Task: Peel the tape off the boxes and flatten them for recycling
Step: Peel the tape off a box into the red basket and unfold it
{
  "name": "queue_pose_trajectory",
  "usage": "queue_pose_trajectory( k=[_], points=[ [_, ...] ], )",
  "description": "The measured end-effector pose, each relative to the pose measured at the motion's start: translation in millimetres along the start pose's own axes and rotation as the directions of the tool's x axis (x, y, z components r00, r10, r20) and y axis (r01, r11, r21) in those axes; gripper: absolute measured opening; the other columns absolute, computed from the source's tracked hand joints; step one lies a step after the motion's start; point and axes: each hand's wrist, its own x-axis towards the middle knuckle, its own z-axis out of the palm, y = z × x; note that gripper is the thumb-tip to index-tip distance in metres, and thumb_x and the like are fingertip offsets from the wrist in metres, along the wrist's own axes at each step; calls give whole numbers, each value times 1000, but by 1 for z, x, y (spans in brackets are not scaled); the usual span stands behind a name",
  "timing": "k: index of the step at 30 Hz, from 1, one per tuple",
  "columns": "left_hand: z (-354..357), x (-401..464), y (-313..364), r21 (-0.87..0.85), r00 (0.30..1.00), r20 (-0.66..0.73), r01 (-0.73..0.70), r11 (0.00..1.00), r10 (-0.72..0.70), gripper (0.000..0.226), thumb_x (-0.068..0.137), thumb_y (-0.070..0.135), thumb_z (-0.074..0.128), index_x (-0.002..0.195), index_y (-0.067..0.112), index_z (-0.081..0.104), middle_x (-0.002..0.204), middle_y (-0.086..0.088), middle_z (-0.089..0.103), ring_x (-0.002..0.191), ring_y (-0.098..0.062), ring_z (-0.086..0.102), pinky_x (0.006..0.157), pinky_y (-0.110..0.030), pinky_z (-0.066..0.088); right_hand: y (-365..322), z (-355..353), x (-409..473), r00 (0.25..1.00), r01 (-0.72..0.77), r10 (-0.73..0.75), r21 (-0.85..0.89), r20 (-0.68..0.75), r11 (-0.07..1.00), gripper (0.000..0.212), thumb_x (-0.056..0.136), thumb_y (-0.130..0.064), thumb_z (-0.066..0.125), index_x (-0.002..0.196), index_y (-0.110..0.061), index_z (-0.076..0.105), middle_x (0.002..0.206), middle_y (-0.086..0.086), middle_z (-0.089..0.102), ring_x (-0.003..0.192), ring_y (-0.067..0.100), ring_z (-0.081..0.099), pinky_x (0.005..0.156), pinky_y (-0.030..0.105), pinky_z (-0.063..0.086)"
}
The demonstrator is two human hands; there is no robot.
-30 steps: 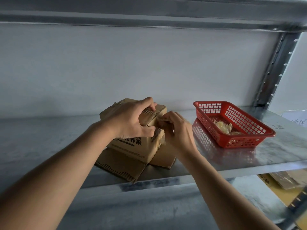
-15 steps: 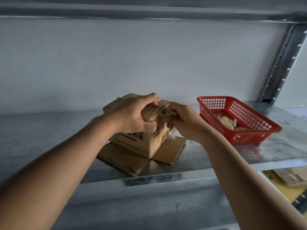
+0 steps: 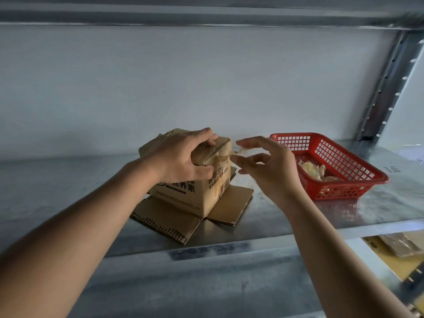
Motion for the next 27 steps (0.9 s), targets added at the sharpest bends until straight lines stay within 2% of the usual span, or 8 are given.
queue_pose_trajectory(
  k=[2, 4, 8, 12, 15, 18, 23, 27],
  points=[
    [1, 1, -1, 3, 1000, 3, -2, 1000, 2, 65, 70, 72, 56, 125, 39, 51, 145, 27, 53, 122, -7, 55, 90, -37, 50, 0, 1, 0, 993, -67, 77, 115, -86, 991, 22, 81, -22, 89, 100, -19, 79, 94, -6, 77, 73, 16, 77, 70, 43, 65],
    [2, 1, 0, 6, 1000, 5, 6, 1000, -6, 65, 69, 73, 57, 125, 39, 52, 147, 28, 51, 123, -7, 55, 92, -39, 50, -1, 4, 0, 983, -85, 113, 187, -148, 979, 9, 84, -21, 86, 90, -21, 80, 85, -6, 78, 72, 15, 76, 71, 38, 65],
    [1, 1, 0, -16, 1000, 7, 5, 1000, -5, 63, 70, 71, 59, 125, 40, 51, 146, 27, 52, 124, -5, 54, 98, -44, 51, 0, 17, 5, 978, -62, 56, -19, -203, 998, 5, 84, -37, 84, 84, -37, 79, 96, -8, 72, 81, 1, 66, 74, 7, 43],
    [1, 0, 0, -32, 1000, 7, 6, 999, -6, 61, 70, 68, 64, 122, 39, 52, 146, 25, 53, 124, -9, 56, 97, -44, 51, -4, 30, 5, 990, -6, -4, -74, -139, 997, 10, 89, -40, 79, 93, -31, 82, 89, -6, 70, 69, 3, 63, 68, 28, 51],
    [1, 0, 1, -34, 1000, 13, 7, 999, -6, 58, 71, 66, 66, 119, 39, 51, 146, 24, 54, 124, -12, 58, 98, -46, 51, -7, 35, -1, 999, 27, -27, 17, -24, 999, 21, 81, -36, 87, 100, -36, 78, 95, -12, 75, 73, 0, 72, 64, 24, 57],
    [-1, 0, 1, -40, 1000, 20, -2, 999, 3, 62, 71, 68, 64, 123, 36, 52, 147, 25, 52, 130, -9, 54, 103, -47, 48, -3, 37, -2, 999, 39, -38, 25, -20, 999, 31, 74, -23, 92, 97, -35, 76, 88, -12, 77, 76, 0, 74, 71, 31, 62],
    [-1, -1, 0, -56, 1000, 13, -12, 998, 13, 66, 72, 83, 57, 121, 40, 51, 146, 28, 52, 130, -5, 52, 103, -48, 49, 2, 36, 5, 989, 131, -139, -141, -49, 981, 17, 78, -21, 88, 91, -25, 79, 75, -14, 73, 71, 5, 69, 68, 32, 58],
    [2, 1, -3, -35, 1000, -1, -29, 999, 29, 64, 78, 88, 55, 123, 43, 49, 147, 29, 49, 118, -13, 64, 99, -50, 51, 1, 36, -2, 942, 324, -334, -377, 41, 868, 7, 92, -16, 75, 98, -15, 78, 89, 0, 68, 71, 20, 65, 62, 42, 54]
  ],
)
